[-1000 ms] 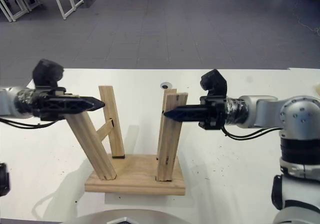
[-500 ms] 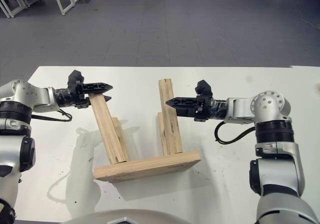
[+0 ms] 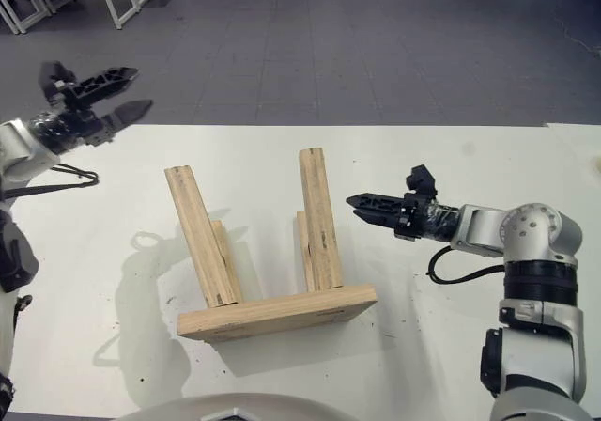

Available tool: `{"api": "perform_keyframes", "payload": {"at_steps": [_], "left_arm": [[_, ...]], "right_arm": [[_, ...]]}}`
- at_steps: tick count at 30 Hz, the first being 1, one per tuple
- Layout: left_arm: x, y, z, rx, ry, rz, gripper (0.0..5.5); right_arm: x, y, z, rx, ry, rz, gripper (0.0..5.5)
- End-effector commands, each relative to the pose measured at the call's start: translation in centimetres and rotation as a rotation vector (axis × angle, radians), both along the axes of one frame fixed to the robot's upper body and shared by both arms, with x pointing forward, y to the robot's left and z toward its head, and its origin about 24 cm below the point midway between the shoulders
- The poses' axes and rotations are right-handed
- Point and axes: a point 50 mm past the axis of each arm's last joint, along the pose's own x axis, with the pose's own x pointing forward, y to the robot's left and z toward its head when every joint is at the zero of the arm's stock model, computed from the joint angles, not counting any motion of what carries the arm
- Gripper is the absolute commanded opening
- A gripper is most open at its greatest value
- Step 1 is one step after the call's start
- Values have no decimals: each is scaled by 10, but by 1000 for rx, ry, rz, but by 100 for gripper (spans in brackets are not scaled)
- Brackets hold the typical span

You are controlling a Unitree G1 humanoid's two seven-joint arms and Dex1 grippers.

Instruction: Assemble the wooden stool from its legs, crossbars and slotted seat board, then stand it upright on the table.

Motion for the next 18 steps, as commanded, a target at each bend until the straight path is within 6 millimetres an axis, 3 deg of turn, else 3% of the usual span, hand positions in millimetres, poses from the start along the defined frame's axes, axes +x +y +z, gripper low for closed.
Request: {"api": "perform_keyframes", "payload": {"at_steps": [1,3,6,10,14,16,18], "left_arm": [[-20,35,-12,188,-16,80,430],[-43,42,-23,389,-72,35,430],[-96,32,-53,742,-140,-151,430],[-151,21,-79,974,-200,-430,430],[-182,16,-87,1137,-243,-719,430],[-190,9,-86,1183,-293,-814,430],[-191,-7,-88,1198,-368,-853,430]], "right_arm": [[-13,-18,2,-179,-138,-69,388],[-26,-23,-1,-267,-242,-43,388],[-45,-32,-7,-379,-322,60,388],[-73,-38,-5,-534,-389,325,388],[-92,-36,-5,-648,-480,632,388],[-99,-35,-8,-703,-535,769,388],[-96,-26,-11,-697,-588,796,388]]}}
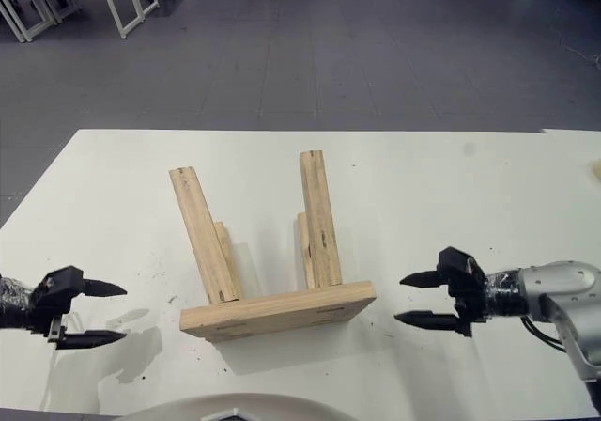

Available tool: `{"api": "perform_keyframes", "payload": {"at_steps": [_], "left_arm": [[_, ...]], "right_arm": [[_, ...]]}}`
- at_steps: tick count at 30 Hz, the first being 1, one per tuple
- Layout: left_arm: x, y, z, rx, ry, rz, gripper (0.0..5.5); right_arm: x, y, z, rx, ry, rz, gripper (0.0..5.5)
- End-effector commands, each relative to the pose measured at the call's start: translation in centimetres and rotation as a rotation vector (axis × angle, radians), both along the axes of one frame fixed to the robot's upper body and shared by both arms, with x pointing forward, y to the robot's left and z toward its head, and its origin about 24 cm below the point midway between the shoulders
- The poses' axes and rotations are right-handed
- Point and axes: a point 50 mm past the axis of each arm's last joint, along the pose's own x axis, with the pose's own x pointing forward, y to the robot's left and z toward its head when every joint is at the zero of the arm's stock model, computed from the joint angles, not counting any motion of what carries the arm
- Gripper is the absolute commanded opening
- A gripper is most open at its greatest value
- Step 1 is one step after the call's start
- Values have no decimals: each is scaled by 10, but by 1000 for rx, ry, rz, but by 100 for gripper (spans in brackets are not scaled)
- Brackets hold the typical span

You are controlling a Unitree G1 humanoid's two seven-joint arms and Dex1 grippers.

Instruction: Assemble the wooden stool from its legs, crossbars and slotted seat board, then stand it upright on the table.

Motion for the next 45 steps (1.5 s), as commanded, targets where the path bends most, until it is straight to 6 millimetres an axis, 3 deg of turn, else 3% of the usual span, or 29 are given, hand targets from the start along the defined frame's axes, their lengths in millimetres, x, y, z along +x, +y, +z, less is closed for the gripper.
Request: {"api": "perform_keyframes", "payload": {"at_steps": [1,4,6,18,20,24,31,35,38,40,42,44,45], "left_arm": [[-2,-29,2,33,-81,-139,430],[-5,-59,1,-18,-125,-191,430],[-7,-67,0,-33,-120,-196,430],[3,-119,-7,-203,-103,-95,430],[3,-119,-8,-199,-92,-96,430],[18,-122,-10,-182,-159,-30,359],[24,-121,-2,-221,-130,-32,240],[38,-114,3,-269,-93,23,186],[50,-114,24,-391,-73,77,184],[58,-113,35,-437,13,94,184],[55,-114,44,-496,228,46,184],[49,-115,59,-548,379,-15,184],[46,-114,73,-586,441,-67,184]], "right_arm": [[5,17,-1,-14,-74,113,388],[12,39,-3,42,-124,136,388],[13,48,-5,62,-134,141,388],[8,74,-7,120,-121,189,388],[10,77,-7,126,-119,189,388],[13,78,-7,145,-104,155,307],[8,88,4,235,-35,145,175],[11,91,8,228,-65,92,170],[22,106,32,327,-103,8,169],[27,114,45,372,-65,-37,169],[30,120,51,366,-9,-48,169],[27,122,61,422,136,-27,169],[22,123,75,508,247,41,169]]}}
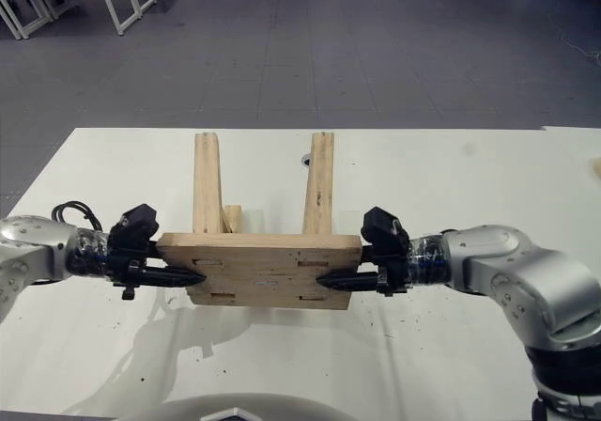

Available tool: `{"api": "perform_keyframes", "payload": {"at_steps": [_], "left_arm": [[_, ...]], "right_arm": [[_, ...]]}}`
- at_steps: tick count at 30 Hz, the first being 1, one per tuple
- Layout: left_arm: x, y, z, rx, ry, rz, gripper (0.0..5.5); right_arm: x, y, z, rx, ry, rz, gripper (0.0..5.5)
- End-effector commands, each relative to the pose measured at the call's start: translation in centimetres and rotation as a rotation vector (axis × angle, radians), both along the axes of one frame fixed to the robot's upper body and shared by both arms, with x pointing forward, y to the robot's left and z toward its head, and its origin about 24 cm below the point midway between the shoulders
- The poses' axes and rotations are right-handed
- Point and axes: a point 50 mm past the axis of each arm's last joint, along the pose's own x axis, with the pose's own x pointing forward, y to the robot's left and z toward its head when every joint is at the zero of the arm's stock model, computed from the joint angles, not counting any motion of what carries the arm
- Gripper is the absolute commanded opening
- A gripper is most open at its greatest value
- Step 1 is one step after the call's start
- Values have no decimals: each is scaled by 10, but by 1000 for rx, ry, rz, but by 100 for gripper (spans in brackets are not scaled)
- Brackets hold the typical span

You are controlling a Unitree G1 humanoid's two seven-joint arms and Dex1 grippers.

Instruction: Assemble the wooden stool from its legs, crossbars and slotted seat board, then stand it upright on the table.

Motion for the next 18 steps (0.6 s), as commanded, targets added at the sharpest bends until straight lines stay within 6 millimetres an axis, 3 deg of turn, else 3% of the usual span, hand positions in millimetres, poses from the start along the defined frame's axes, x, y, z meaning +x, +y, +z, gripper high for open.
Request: {"api": "perform_keyframes", "payload": {"at_steps": [1,4,8,10,14,18], "left_arm": [[-13,-15,36,-305,280,-223,184],[4,-7,67,-419,305,-228,184],[35,0,90,-544,363,-165,276],[50,-1,100,-614,395,-142,308],[66,-4,100,-646,462,-64,374],[75,-8,75,-593,552,45,434]], "right_arm": [[-10,17,36,277,287,150,169],[6,12,75,494,367,159,169],[36,2,92,553,490,159,169],[55,-1,95,587,555,115,209],[79,-7,89,596,679,-12,287],[89,-4,49,509,766,-204,359]]}}
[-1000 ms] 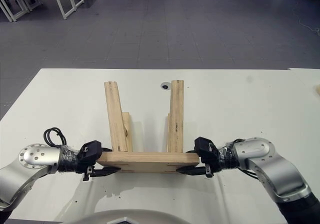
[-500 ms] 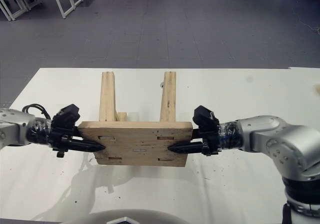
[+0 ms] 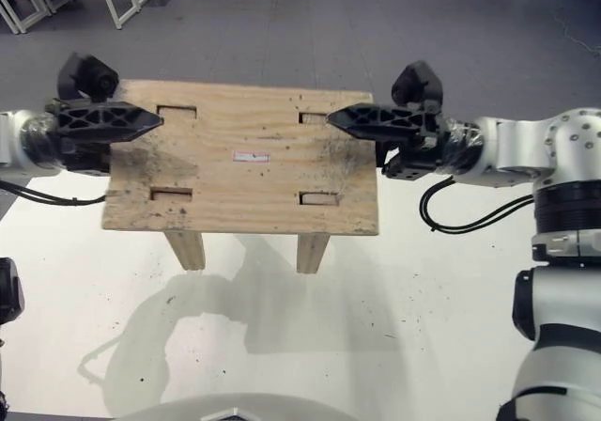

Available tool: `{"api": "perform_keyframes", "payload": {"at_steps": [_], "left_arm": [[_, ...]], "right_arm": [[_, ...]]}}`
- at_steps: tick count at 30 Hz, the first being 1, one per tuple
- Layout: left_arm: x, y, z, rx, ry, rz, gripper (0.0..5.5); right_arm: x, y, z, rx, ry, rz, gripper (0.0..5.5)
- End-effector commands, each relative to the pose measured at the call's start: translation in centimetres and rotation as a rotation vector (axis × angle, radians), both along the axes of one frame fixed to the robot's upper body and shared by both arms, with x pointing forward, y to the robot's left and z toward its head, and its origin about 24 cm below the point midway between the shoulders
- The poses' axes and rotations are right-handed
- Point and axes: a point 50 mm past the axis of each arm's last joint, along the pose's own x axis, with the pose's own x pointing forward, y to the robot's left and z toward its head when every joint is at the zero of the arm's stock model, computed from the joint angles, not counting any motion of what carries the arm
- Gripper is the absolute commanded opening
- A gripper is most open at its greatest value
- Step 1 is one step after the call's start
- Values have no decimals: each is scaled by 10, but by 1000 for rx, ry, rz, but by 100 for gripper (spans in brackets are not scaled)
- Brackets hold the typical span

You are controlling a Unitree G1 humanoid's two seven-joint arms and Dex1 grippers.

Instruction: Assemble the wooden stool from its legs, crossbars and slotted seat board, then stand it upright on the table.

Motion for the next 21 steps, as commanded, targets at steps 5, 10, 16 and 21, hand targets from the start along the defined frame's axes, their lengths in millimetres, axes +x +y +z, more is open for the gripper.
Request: {"api": "perform_keyframes", "payload": {"at_steps": [5,10,16,21], "left_arm": [[6,-7,-36,105,135,60,516],[-4,-10,-34,163,51,42,550],[-20,-9,-53,265,-45,89,550],[-30,-9,-57,316,-180,98,550]], "right_arm": [[9,0,-43,-102,133,-171,454],[-2,5,-42,-128,42,-178,520],[-25,9,-41,-205,-88,-151,520],[-47,11,-42,-341,-370,-92,520]]}}
